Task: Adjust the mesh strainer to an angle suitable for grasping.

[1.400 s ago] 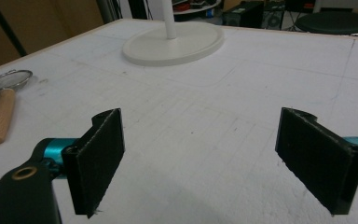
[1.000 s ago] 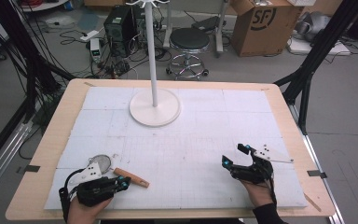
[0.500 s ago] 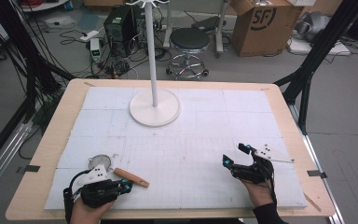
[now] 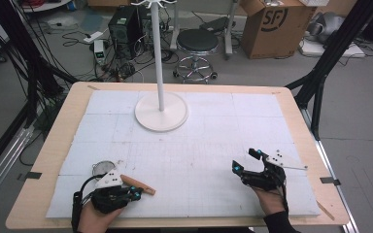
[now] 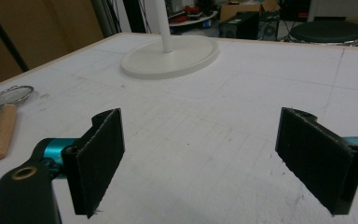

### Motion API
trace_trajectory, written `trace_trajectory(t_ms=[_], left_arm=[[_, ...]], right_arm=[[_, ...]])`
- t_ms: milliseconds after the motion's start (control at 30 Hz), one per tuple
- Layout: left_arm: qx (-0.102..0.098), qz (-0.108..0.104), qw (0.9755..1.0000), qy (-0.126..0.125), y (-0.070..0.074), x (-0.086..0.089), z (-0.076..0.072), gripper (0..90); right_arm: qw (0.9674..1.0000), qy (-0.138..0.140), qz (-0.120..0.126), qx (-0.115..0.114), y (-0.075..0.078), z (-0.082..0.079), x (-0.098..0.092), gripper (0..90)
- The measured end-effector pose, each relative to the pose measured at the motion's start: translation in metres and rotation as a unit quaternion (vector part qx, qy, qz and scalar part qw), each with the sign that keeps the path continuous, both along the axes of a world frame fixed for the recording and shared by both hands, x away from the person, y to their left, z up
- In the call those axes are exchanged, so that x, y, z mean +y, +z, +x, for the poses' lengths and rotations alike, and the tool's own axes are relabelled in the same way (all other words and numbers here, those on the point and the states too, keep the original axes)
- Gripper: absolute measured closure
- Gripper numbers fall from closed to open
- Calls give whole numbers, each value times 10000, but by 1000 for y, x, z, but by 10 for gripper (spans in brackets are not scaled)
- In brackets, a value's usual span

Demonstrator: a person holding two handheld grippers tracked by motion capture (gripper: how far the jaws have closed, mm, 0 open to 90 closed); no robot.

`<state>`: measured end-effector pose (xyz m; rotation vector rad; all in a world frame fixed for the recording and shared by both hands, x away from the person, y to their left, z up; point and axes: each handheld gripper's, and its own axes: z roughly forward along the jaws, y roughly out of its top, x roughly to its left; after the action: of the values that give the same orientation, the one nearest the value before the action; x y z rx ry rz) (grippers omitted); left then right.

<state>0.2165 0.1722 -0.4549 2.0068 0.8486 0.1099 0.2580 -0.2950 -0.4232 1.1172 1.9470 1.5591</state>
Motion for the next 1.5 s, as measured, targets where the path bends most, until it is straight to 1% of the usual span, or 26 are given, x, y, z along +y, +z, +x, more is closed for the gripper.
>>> trace_trajectory(t_ms=[33,100,200,267,467,567,600,733,767,833,933,967,1067,1100,1133,1167,1200,1367,1467,1500], left_arm=[[34,77,10000,25,0,-1,1,900],[39,118,9999,28,0,-2,2,900],[-11,118,9999,90,0,-3,5,900],[-9,156,9998,158,0,-5,7,900],[-37,291,9995,154,0,-11,14,900],[-48,339,9992,215,0,-16,18,900],[-22,344,9991,254,0,-17,20,900],[-4,320,9990,303,0,-18,23,900],[17,314,9989,362,0,-17,24,900],[42,225,9989,414,0,-17,27,900],[68,201,9987,456,1,-18,31,900],[68,201,9987,456,1,-18,31,900],[53,323,9982,497,1,-20,35,900],[53,323,9982,497,1,-20,35,900],[61,277,9981,546,1,-21,36,900],[81,285,9977,610,1,-21,39,900],[91,246,9977,621,1,-21,40,900],[125,207,9973,695,1,-20,43,900],[153,161,9968,767,1,-20,46,900],[171,157,9963,826,1,-20,47,900]], right_arm=[[10000,5,1,-31,0,0,0,151],[10000,-1,7,-8,0,0,-1,151],[10000,-1,28,-18,1,0,-1,151],[10000,-5,34,-32,1,0,-1,151],[10000,-15,53,-5,1,1,-2,151],[10000,-11,49,-9,1,1,-2,151],[10000,-11,48,-21,1,1,-2,151],[10000,-25,70,3,1,1,-2,151],[10000,-27,70,-6,1,1,-3,151],[10000,-25,59,-25,1,1,-2,151],[10000,-39,40,-21,1,1,-2,151],[10000,-37,60,-4,1,1,-2,151],[10000,-42,74,-5,1,1,-3,151],[10000,-54,63,-28,1,1,-3,151],[10000,-52,66,-26,1,1,-4,151],[10000,-54,76,-19,1,1,-4,151],[10000,-57,72,-19,1,1,-4,151],[9999,-79,77,-8,1,2,-4,152],[9999,-86,87,-9,1,2,-4,151],[9999,-84,84,-16,1,2,-4,151]])
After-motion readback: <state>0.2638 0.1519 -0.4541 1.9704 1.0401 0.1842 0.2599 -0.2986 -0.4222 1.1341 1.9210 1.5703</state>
